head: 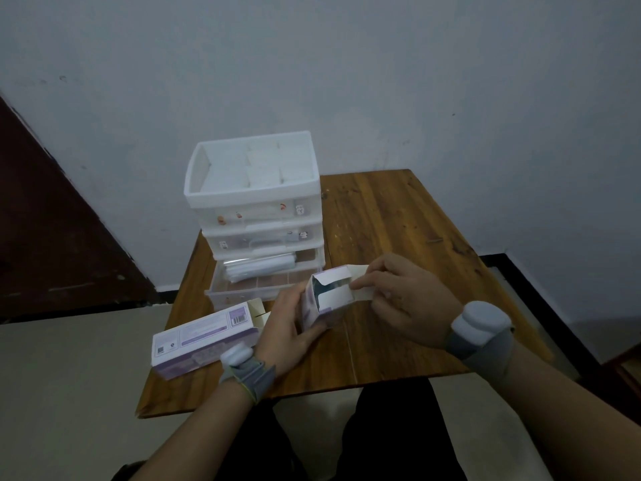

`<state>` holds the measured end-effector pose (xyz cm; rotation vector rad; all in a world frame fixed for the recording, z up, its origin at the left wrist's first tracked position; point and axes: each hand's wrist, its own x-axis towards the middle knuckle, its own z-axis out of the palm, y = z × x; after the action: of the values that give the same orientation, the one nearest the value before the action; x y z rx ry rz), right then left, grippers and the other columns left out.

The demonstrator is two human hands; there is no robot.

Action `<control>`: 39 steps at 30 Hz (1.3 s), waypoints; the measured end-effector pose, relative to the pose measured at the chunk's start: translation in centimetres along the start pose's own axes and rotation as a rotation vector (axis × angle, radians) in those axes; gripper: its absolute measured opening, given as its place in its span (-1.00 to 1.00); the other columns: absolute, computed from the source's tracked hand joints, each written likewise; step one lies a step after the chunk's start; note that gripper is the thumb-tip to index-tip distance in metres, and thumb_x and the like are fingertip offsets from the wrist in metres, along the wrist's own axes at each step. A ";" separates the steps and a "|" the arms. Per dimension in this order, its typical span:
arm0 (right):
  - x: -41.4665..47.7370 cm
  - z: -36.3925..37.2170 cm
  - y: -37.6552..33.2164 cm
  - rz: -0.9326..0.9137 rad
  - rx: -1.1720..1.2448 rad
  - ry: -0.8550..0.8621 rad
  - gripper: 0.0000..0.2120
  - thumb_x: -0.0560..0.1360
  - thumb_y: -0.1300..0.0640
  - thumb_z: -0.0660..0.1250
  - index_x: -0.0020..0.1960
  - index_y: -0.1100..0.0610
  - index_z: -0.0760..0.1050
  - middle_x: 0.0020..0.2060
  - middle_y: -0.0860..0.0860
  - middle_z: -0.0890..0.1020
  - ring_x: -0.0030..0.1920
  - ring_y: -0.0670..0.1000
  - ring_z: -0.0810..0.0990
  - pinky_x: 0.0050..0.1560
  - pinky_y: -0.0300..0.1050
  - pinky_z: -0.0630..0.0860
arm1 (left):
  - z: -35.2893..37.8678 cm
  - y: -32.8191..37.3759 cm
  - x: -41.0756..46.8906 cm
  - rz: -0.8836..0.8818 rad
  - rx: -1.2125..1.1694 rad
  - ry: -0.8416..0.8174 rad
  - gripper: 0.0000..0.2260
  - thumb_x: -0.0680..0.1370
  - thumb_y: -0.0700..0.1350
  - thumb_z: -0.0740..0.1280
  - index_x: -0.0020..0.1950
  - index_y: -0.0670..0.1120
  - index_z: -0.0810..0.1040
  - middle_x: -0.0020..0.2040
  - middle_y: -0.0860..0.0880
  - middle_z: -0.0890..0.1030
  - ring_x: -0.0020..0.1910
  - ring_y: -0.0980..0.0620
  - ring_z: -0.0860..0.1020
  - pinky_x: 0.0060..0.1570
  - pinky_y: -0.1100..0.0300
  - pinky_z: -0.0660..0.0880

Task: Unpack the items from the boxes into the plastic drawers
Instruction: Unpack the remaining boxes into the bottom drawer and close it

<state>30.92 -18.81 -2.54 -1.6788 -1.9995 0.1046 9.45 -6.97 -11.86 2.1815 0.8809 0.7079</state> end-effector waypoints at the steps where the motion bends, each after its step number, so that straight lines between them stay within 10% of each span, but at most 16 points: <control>1: -0.1 0.1 -0.2 0.006 0.014 -0.001 -0.69 0.54 -0.05 0.11 0.19 -0.08 0.51 0.03 -0.14 0.48 0.00 -0.13 0.47 -0.08 -0.21 0.57 | 0.1 -0.1 -0.1 0.004 0.005 0.005 -0.44 0.46 0.12 0.43 0.36 0.29 0.23 0.23 0.31 0.34 0.22 0.48 0.27 0.14 0.37 0.31; 18: 0.6 -0.1 -1.8 0.093 0.163 -0.008 -0.68 0.51 -0.11 0.23 -0.13 0.07 0.66 -0.15 -0.08 0.56 -0.12 -0.11 0.52 -0.11 -0.07 0.56 | -0.1 -0.1 -0.3 0.047 0.045 0.008 -0.38 0.45 0.00 0.47 0.36 0.27 0.20 0.23 0.26 0.33 0.21 0.55 0.21 0.07 0.56 0.24; 26: 1.0 0.4 -1.8 0.072 0.021 -0.027 -0.37 0.49 -0.14 0.31 0.50 -0.06 0.23 -0.16 -0.14 0.49 -0.17 -0.15 0.43 -0.21 -0.36 0.40 | -0.1 -0.2 -0.4 0.068 0.048 0.013 -0.41 0.45 0.02 0.47 0.41 0.14 0.28 0.27 0.12 0.38 0.23 0.43 0.27 0.10 0.59 0.23; 39: -0.3 1.5 -1.4 0.278 0.182 0.106 -0.46 0.46 -0.26 0.25 0.42 -0.21 0.32 -0.04 -0.22 0.41 -0.10 -0.21 0.45 -0.27 -0.39 0.47 | 1.0 1.1 -0.6 0.115 0.107 0.107 -0.47 0.46 0.10 0.43 0.35 0.20 0.28 0.15 0.10 0.36 0.09 0.24 0.33 -0.06 0.41 0.35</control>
<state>29.10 -19.01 -3.38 -1.7931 -1.6195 0.2815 10.20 -8.41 -11.83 2.3225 0.8701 0.8583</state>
